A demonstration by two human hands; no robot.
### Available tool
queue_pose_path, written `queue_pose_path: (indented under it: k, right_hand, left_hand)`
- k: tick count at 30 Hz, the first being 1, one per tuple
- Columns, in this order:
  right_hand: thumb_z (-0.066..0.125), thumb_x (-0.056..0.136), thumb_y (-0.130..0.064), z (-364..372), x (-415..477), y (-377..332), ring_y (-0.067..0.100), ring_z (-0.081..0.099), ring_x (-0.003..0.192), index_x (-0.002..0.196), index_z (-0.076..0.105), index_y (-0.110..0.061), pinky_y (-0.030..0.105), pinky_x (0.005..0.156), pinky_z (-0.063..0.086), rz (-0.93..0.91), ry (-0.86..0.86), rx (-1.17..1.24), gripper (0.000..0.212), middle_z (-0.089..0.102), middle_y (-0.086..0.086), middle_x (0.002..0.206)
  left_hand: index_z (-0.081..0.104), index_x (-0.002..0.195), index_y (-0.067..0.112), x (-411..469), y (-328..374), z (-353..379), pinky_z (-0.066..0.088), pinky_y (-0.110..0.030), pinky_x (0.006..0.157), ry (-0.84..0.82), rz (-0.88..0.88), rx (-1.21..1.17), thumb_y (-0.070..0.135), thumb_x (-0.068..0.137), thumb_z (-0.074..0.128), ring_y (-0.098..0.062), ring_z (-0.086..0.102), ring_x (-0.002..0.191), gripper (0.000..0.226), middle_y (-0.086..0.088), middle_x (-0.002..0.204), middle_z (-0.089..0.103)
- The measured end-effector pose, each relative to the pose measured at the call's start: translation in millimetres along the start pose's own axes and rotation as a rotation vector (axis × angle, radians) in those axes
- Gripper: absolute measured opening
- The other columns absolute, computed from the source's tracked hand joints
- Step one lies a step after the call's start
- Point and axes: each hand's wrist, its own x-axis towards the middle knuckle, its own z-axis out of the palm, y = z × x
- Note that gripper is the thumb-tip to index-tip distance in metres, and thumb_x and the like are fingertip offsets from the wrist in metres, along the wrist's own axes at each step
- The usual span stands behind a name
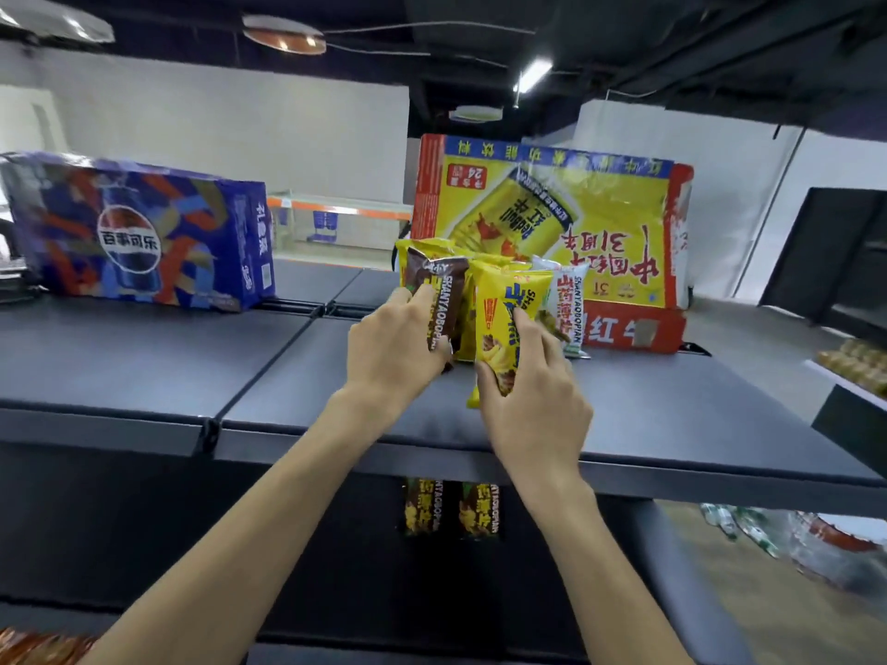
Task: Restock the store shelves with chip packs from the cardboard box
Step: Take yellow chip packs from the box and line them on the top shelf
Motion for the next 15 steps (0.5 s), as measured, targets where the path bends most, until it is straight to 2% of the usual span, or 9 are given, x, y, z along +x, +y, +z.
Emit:
queue_pose_path:
  k: [3, 7, 11, 15]
  right_hand:
    - [0.063, 0.09, -0.041, 27.6, 45.8, 0.9, 0.027, 0.054, 0.119, 0.147, 0.034, -0.024, 0.04, 0.084, 0.05, -0.005, -0.035, -0.058, 0.066, 0.049, 0.001, 0.142]
    - [0.06, 0.092, -0.041, 59.9, 85.8, 5.4, 0.03, 0.052, 0.12, 0.148, 0.029, -0.021, 0.042, 0.087, 0.049, 0.017, -0.092, -0.141, 0.068, 0.046, 0.006, 0.143]
    - [0.06, 0.093, -0.036, 90.5, 89.5, 20.4, 0.032, 0.051, 0.12, 0.153, 0.015, -0.018, 0.042, 0.08, 0.052, 0.045, -0.146, -0.199, 0.077, 0.042, 0.011, 0.145]
    - [0.06, 0.093, -0.031, 107.1, 85.9, 31.1, 0.037, 0.046, 0.126, 0.153, 0.002, -0.014, 0.043, 0.084, 0.051, 0.088, -0.209, -0.196, 0.085, 0.027, 0.019, 0.154]
  left_hand:
    - [0.047, 0.125, 0.024, 30.2, 1.8, 12.2, 0.043, -0.037, 0.064, -0.018, -0.05, 0.018, 0.041, 0.079, 0.068, -0.033, 0.062, 0.093, 0.053, -0.006, 0.108, 0.052]
    - [0.029, 0.145, 0.037, 49.7, 3.5, 32.7, 0.049, -0.041, 0.077, -0.092, -0.122, 0.125, 0.053, 0.076, 0.069, -0.032, 0.056, 0.107, 0.081, -0.008, 0.125, 0.045]
    - [0.015, 0.15, 0.046, 49.3, -1.3, 58.0, 0.049, -0.04, 0.079, -0.158, -0.176, 0.115, 0.055, 0.076, 0.068, -0.032, 0.06, 0.099, 0.091, -0.009, 0.121, 0.044]
    - [0.005, 0.149, 0.053, 46.2, -7.0, 72.1, 0.049, -0.042, 0.08, -0.198, -0.217, 0.044, 0.056, 0.078, 0.065, -0.037, 0.062, 0.095, 0.093, -0.01, 0.116, 0.046]
